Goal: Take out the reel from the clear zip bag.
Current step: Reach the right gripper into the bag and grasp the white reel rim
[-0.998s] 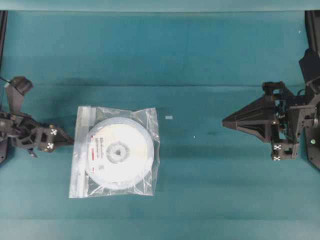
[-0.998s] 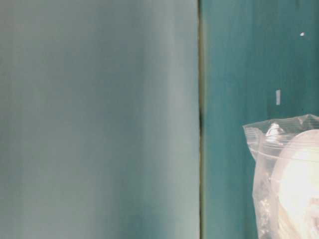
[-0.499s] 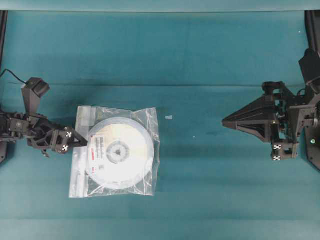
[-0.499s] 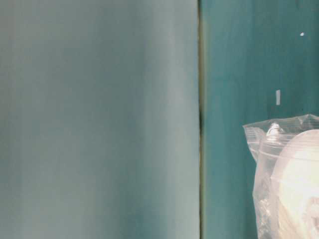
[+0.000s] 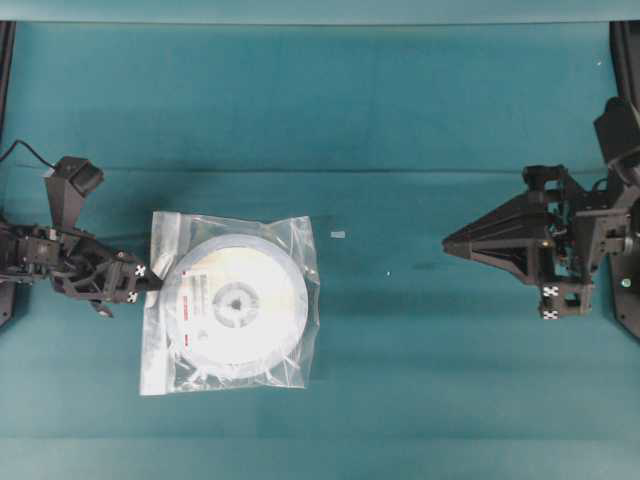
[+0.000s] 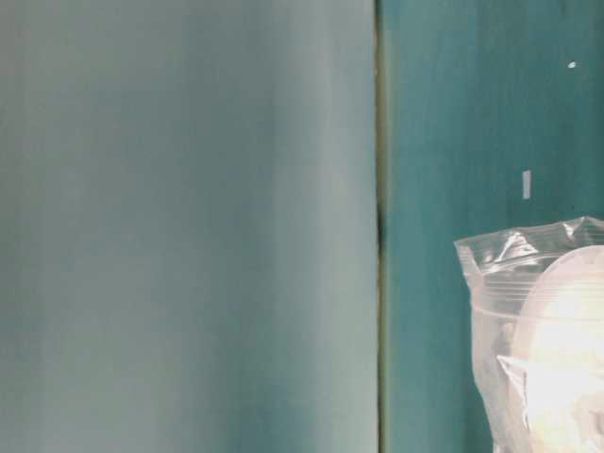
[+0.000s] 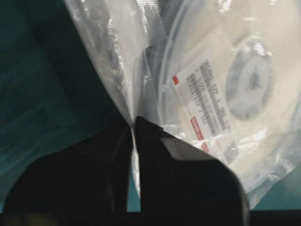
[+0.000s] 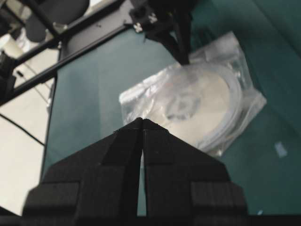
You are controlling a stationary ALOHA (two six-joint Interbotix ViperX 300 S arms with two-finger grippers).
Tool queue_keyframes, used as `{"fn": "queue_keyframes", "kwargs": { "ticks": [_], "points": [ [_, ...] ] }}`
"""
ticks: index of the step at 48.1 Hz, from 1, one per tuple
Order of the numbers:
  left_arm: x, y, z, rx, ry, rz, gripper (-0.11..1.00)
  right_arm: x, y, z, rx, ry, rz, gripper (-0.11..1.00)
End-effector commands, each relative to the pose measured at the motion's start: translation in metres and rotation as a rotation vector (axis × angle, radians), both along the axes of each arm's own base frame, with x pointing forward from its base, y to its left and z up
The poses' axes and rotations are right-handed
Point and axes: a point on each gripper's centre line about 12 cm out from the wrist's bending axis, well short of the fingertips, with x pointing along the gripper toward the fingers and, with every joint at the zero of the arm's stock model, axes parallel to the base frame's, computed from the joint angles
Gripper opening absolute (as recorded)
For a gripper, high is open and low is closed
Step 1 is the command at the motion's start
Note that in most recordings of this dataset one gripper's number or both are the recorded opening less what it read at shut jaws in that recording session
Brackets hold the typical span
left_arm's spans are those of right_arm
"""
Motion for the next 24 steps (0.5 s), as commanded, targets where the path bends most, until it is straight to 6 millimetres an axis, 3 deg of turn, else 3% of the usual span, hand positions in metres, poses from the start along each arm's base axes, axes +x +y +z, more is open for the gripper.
{"fn": "queue_keyframes", "kwargs": {
  "ticks": [1,17,24],
  "points": [
    [0.002,0.001,0.002,0.003,-0.003,-0.001,0.02,0.004,-0.001,-0.002,0.069,0.019,-0.022,0.0],
    [0.002,0.001,0.001,0.003,-0.001,0.001,-0.01,0.014,0.0,-0.026,0.217,0.155,-0.067,0.06],
    [0.003,0.001,0.002,0.003,-0.003,0.001,-0.01,0.023,0.0,-0.035,0.286,0.195,-0.096,0.28]
  ]
}}
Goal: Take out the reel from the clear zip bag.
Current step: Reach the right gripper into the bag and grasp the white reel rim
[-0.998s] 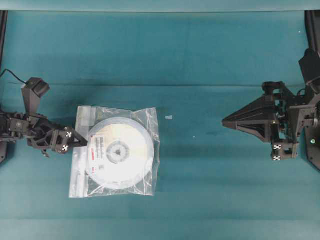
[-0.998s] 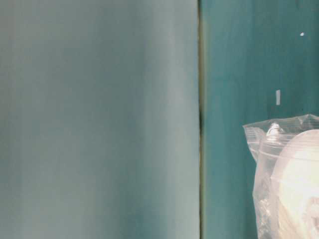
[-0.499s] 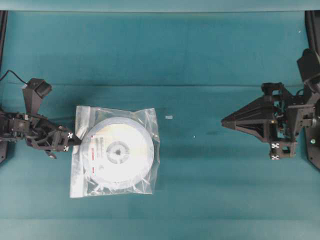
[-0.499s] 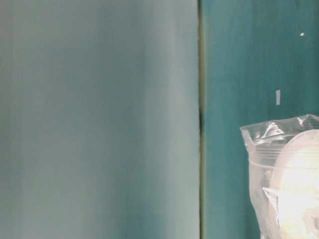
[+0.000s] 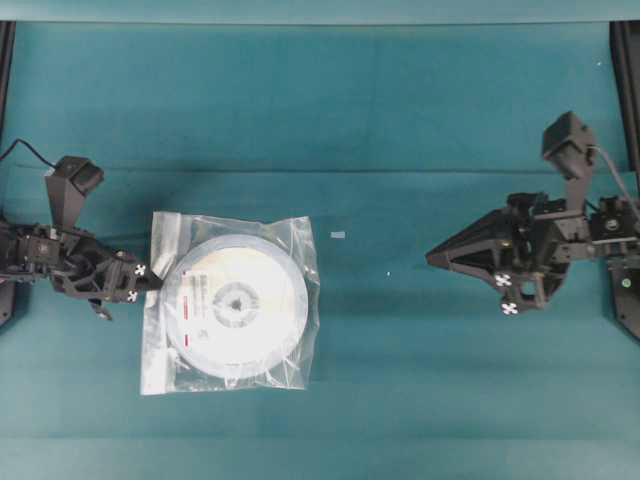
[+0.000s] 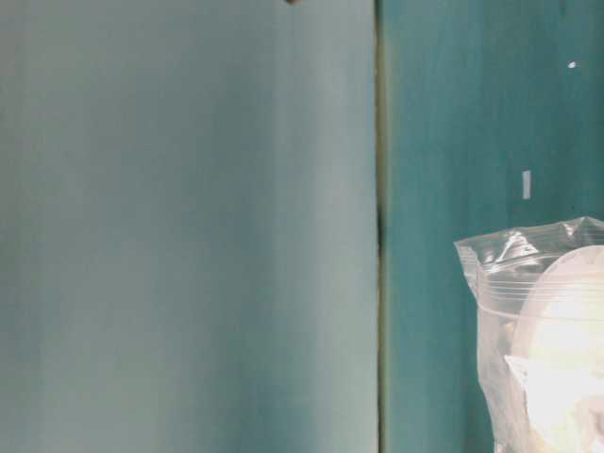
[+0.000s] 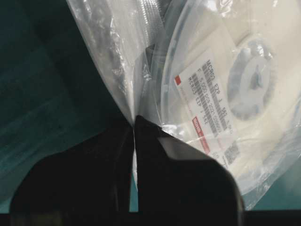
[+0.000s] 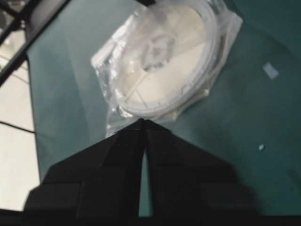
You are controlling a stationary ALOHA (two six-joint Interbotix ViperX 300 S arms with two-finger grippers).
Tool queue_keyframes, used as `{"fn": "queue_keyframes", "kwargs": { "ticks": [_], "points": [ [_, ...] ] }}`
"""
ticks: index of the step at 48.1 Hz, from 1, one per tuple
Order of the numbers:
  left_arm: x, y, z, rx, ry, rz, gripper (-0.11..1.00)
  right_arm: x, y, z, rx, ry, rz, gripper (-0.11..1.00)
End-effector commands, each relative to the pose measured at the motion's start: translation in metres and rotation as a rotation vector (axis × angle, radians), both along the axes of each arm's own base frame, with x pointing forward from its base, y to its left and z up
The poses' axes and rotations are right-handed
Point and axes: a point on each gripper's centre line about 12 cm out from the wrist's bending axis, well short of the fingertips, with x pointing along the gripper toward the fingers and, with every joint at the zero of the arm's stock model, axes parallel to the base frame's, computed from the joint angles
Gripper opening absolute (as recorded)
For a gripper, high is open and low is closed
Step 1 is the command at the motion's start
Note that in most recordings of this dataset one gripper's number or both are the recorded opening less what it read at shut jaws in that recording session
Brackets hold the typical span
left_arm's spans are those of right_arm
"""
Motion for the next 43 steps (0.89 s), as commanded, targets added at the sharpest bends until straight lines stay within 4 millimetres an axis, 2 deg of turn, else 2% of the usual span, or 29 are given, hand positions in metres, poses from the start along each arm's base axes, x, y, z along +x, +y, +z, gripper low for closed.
{"fn": "queue_keyframes", "kwargs": {
  "ticks": [1,9,13,31,43],
  "points": [
    [0.003,0.001,0.002,0.005,-0.011,-0.003,-0.01,0.008,0.001,0.001,0.044,0.0,-0.018,0.33],
    [0.003,0.001,0.003,0.005,-0.015,-0.003,-0.01,0.021,0.002,-0.006,0.111,0.036,-0.047,0.79],
    [0.003,0.001,0.002,0.005,-0.014,-0.003,-0.01,0.029,0.003,-0.01,0.13,0.053,-0.055,0.93],
    [0.003,0.001,0.003,0.005,-0.015,-0.003,-0.01,0.059,0.004,-0.043,0.239,0.158,-0.13,0.91],
    [0.003,0.001,0.002,0.005,-0.012,-0.003,-0.01,0.092,0.008,-0.059,0.235,0.182,-0.124,0.9]
  ]
}}
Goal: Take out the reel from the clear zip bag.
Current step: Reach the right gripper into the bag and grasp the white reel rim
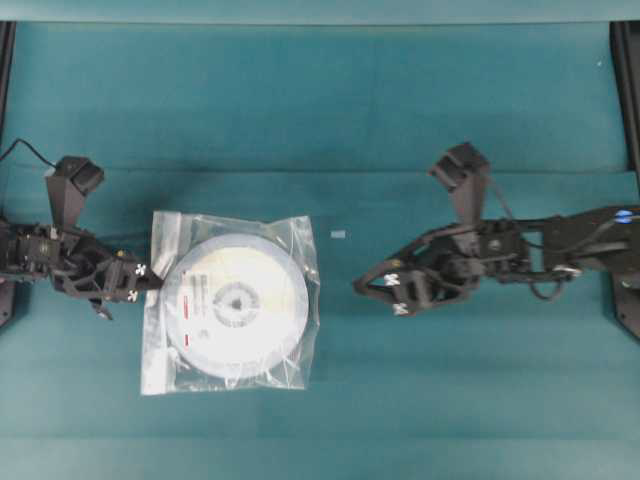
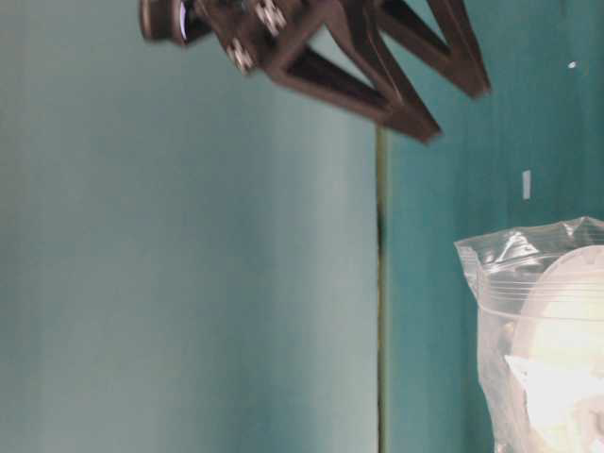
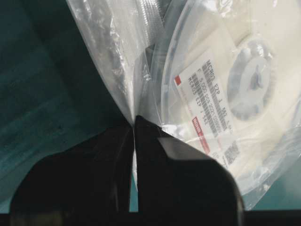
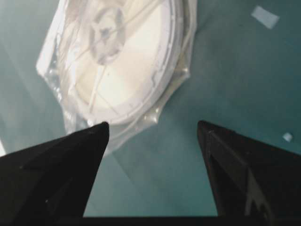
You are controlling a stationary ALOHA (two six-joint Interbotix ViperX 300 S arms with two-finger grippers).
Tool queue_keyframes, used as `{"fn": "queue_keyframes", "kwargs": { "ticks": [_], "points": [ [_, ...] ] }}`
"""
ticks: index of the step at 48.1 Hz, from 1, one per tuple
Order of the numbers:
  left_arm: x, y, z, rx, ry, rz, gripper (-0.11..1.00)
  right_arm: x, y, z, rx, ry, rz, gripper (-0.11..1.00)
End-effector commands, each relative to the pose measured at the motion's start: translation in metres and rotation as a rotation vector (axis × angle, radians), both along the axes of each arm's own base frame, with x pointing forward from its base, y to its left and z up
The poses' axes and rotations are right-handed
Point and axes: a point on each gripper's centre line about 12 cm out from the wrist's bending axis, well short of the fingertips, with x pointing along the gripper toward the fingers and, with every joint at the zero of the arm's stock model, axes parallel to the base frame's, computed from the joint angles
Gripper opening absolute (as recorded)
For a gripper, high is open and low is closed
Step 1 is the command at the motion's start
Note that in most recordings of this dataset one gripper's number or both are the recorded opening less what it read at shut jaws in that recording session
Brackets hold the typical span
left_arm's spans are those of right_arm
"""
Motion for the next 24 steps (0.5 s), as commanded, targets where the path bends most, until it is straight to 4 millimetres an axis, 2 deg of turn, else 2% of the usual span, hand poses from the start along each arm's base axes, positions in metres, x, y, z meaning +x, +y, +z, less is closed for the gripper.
{"fn": "queue_keyframes", "kwargs": {
  "ticks": [1,13,24],
  "points": [
    [0.003,0.001,0.003,0.005,-0.015,-0.003,-0.01,0.014,0.002,-0.001,0.008,-0.014,-0.003,0.9],
    [0.005,0.001,0.004,0.005,-0.021,-0.003,-0.01,0.039,0.003,-0.015,0.006,-0.007,-0.006,0.9],
    [0.006,0.001,0.005,0.005,-0.024,-0.003,-0.01,0.055,0.003,-0.019,0.006,-0.01,-0.006,0.9]
  ]
}}
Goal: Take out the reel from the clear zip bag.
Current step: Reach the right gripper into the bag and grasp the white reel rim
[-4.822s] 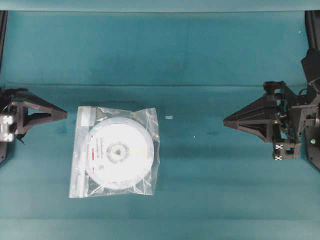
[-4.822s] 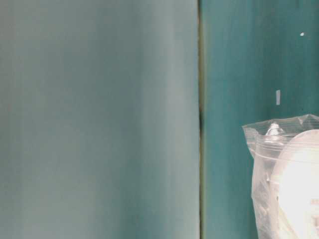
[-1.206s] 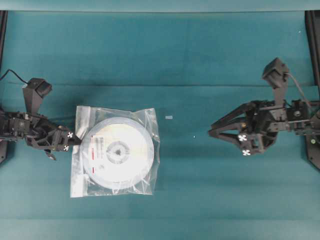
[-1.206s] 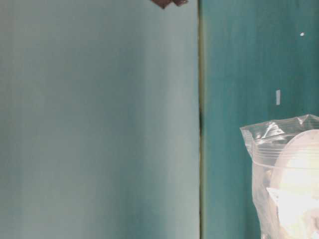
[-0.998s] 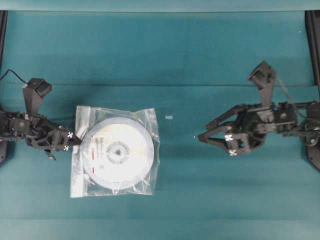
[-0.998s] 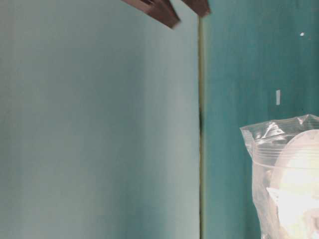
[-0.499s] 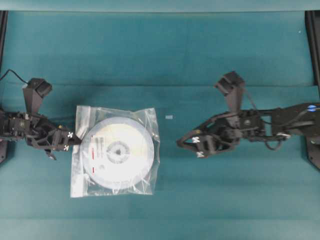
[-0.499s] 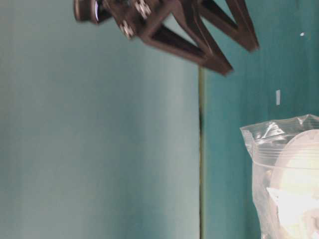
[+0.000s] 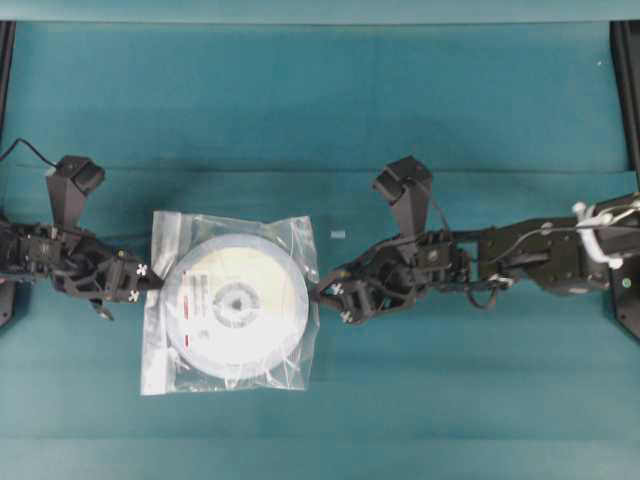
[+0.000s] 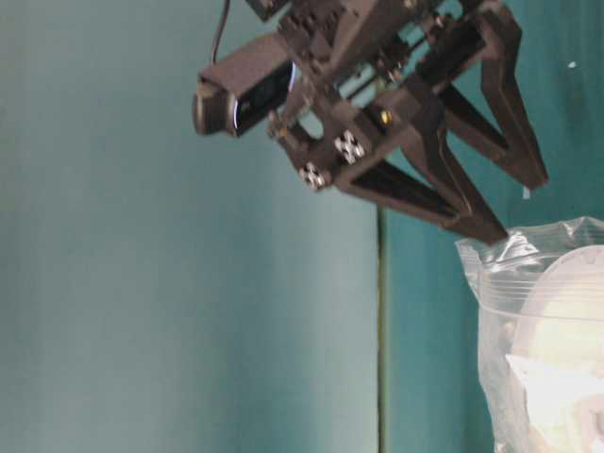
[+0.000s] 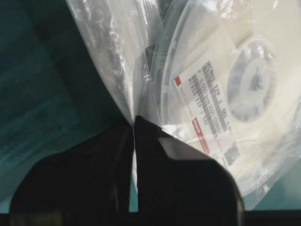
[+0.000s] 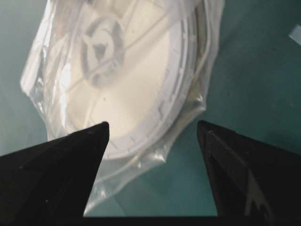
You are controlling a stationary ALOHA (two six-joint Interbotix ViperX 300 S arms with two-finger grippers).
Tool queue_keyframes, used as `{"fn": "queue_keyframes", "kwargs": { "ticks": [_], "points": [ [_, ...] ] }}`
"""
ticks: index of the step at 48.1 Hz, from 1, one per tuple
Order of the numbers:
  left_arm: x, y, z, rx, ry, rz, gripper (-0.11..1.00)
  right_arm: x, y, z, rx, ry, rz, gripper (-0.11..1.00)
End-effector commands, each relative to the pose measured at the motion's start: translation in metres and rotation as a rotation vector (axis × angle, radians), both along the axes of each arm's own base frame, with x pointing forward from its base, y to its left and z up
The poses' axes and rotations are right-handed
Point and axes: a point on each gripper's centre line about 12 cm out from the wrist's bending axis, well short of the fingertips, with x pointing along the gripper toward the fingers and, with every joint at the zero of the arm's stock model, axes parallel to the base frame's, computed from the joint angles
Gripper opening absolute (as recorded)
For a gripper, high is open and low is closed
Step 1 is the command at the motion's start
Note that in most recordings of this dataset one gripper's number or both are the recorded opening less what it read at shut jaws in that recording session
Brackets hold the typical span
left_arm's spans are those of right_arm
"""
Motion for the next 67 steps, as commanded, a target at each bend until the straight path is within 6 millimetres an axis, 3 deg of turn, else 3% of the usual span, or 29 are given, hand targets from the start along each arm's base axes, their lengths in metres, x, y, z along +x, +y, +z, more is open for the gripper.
{"fn": "queue_keyframes", "kwargs": {
  "ticks": [1,36,53,67],
  "points": [
    [0.005,0.001,0.003,0.004,-0.018,-0.002,-0.01,0.01,0.001,0.005,0.009,-0.025,-0.004,0.9],
    [0.005,0.001,0.003,0.004,-0.018,-0.002,-0.01,0.031,0.002,-0.011,0.01,-0.005,-0.004,0.87],
    [0.005,0.001,0.004,0.004,-0.02,-0.002,-0.01,0.032,0.003,-0.019,0.014,0.037,-0.003,0.87],
    [0.005,0.001,0.003,0.004,-0.018,-0.002,-0.01,0.051,0.005,-0.02,0.014,0.021,0.0,0.87]
  ]
}}
